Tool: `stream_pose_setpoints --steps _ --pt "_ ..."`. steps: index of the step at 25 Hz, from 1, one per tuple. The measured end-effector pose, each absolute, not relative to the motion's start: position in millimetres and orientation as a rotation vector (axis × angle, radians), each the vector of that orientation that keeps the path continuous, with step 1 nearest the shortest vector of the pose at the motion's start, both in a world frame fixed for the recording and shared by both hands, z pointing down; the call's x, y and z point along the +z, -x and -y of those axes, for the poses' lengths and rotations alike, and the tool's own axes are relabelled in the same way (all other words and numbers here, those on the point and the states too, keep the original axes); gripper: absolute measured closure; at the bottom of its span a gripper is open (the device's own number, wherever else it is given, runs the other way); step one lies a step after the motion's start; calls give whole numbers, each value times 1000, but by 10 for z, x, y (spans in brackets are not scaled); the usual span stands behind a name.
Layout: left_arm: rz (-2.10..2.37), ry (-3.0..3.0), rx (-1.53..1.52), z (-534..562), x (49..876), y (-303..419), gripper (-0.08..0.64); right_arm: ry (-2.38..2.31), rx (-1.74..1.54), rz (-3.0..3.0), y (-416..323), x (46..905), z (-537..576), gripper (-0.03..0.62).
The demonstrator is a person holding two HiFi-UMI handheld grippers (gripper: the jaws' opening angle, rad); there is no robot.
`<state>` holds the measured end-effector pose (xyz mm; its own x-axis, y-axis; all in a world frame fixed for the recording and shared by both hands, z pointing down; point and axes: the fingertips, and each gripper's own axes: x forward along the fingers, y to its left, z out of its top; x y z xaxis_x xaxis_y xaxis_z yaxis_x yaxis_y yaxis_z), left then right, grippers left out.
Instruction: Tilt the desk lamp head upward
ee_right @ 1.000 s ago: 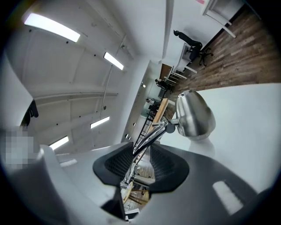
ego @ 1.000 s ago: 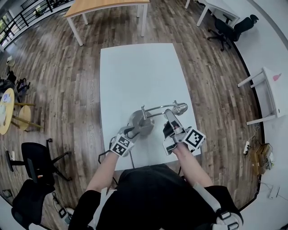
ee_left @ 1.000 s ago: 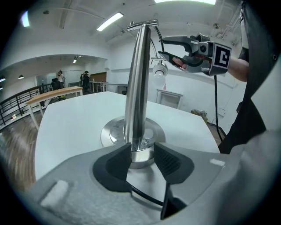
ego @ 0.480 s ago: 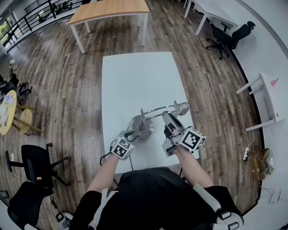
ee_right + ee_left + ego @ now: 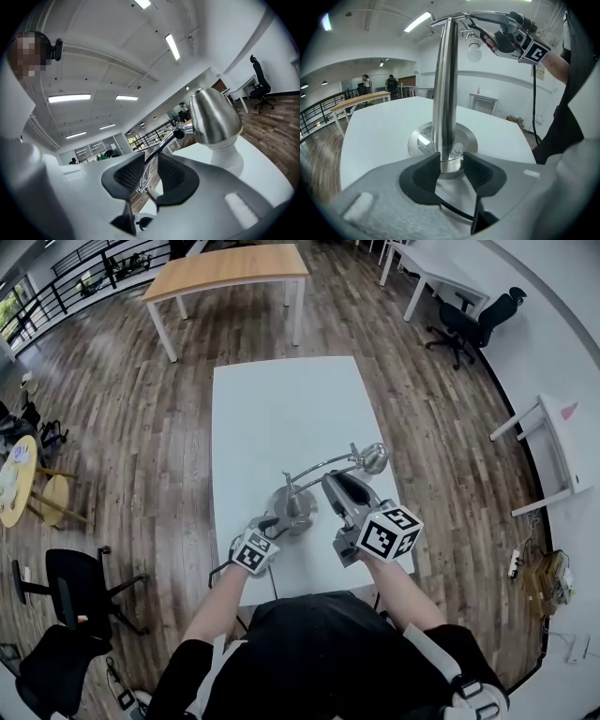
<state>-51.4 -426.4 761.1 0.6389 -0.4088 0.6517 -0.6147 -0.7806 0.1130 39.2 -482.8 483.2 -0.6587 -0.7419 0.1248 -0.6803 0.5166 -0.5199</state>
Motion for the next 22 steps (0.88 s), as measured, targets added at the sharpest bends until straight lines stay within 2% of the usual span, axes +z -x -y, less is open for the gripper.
stream_pose_setpoints --steps 22 --pt "773 -2572 942 4251 7670 503 410 1212 -463 -2843 40 4543 4767 545"
